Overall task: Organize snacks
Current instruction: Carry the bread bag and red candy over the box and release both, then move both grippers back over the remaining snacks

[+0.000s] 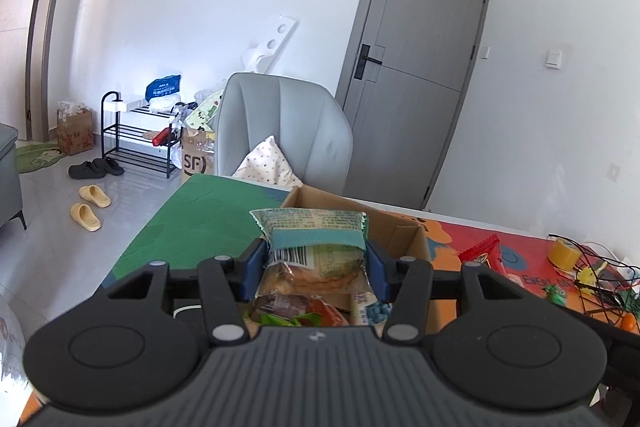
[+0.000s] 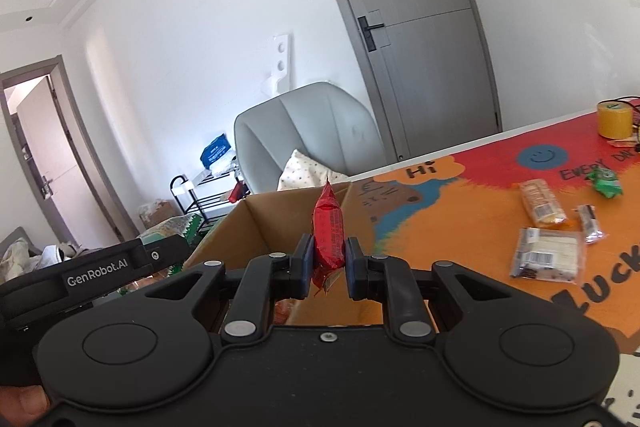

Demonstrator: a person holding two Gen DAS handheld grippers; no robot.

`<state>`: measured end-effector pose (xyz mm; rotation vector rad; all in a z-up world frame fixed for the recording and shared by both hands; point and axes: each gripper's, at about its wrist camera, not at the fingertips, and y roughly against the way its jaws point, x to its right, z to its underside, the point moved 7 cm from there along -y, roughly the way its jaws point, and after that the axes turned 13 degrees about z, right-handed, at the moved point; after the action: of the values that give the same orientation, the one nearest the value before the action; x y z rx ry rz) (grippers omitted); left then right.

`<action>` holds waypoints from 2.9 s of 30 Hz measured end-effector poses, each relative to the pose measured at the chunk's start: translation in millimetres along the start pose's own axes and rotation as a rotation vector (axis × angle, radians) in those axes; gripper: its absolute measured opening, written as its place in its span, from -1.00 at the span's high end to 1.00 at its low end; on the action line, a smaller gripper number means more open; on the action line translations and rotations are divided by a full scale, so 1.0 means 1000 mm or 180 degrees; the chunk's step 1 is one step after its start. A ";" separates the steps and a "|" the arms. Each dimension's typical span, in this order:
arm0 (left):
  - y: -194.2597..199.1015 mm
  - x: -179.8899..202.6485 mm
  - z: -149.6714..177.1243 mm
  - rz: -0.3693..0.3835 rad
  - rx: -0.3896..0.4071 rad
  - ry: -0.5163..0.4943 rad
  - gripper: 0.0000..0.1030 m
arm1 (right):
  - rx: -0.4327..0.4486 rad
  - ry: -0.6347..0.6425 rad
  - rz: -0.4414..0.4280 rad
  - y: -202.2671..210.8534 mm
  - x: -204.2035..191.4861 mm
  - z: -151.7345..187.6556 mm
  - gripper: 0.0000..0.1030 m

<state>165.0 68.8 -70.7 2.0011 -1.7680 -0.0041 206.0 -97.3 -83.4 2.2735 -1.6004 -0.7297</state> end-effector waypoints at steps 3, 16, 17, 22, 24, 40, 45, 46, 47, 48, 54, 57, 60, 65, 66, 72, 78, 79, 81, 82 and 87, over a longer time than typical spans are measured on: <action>-0.005 -0.007 0.000 -0.0027 -0.0021 0.0041 0.00 | -0.0029 0.0047 -0.0044 -0.007 -0.011 0.000 0.65; -0.011 -0.032 -0.004 -0.0147 -0.0028 0.0194 -0.06 | -0.0174 0.0142 -0.0138 -0.034 -0.036 0.002 0.65; -0.010 -0.035 -0.004 -0.0167 -0.0023 0.0210 -0.06 | -0.0176 0.0156 -0.0153 -0.035 -0.039 0.002 0.65; -0.006 -0.050 -0.008 -0.0264 -0.0001 0.0264 -0.06 | -0.0173 0.0181 -0.0229 -0.043 -0.056 -0.003 0.65; -0.004 -0.054 -0.009 -0.0301 0.0010 0.0288 -0.06 | -0.0131 0.0199 -0.0268 -0.045 -0.062 -0.007 0.65; 0.006 -0.031 -0.004 -0.0258 -0.0035 0.0237 -0.48 | -0.0163 0.0067 -0.0154 -0.024 -0.031 -0.006 0.25; 0.012 -0.017 -0.001 -0.0250 -0.0055 0.0164 -0.69 | -0.0121 0.0007 -0.0040 -0.010 -0.010 -0.006 0.18; 0.013 -0.013 0.000 -0.0250 -0.0069 0.0139 -0.71 | -0.0117 -0.0007 -0.0027 -0.007 -0.006 -0.007 0.16; 0.015 -0.010 0.001 -0.0236 -0.0081 0.0103 -0.75 | -0.0114 -0.0029 -0.0015 -0.004 -0.002 -0.007 0.11; 0.016 -0.007 0.001 -0.0225 -0.0084 0.0060 -0.79 | -0.0106 -0.0058 -0.0002 -0.001 0.002 -0.008 0.04; 0.024 0.011 0.003 -0.0175 -0.0056 -0.0032 -0.89 | -0.0032 -0.0133 0.0127 0.019 0.028 -0.009 -0.29; 0.025 0.019 0.004 -0.0139 -0.0065 -0.0063 -0.90 | 0.0000 -0.0176 0.0221 0.027 0.043 -0.010 -0.50; 0.026 0.029 0.006 -0.0088 -0.0076 -0.0136 -0.91 | 0.0008 -0.0234 0.0295 0.034 0.058 -0.012 -0.75; 0.023 0.043 0.010 0.0018 -0.0117 -0.0193 -0.95 | 0.0038 -0.0278 0.0408 0.045 0.075 -0.012 -0.94; 0.023 0.045 0.012 0.0035 -0.0123 -0.0197 -0.95 | 0.0045 -0.0281 0.0427 0.047 0.078 -0.012 -1.00; 0.020 0.060 0.018 0.0135 -0.0170 -0.0232 -0.95 | 0.0086 -0.0354 0.0587 0.054 0.099 -0.013 -1.00; 0.013 0.083 0.023 0.0259 -0.0194 -0.0321 -0.95 | 0.0119 -0.0460 0.0762 0.059 0.128 -0.011 -1.00; 0.011 0.088 0.025 0.0280 -0.0198 -0.0344 -0.95 | 0.0121 -0.0469 0.0781 0.060 0.133 -0.011 -1.00; 0.006 0.097 0.027 0.0315 -0.0210 -0.0372 -0.95 | 0.0120 -0.0504 0.0819 0.059 0.142 -0.010 -1.00; 0.003 0.101 0.029 0.0336 -0.0226 -0.0387 -0.95 | 0.0114 -0.0527 0.0841 0.059 0.147 -0.009 -1.00; -0.017 0.126 0.040 0.0469 -0.0331 -0.0469 -0.95 | 0.0121 -0.0647 0.0938 0.056 0.174 -0.006 -0.97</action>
<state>190.9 -62.1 -74.3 1.8346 -1.9613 -0.1968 210.4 -279.9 -94.0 1.9760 -2.0017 -0.8789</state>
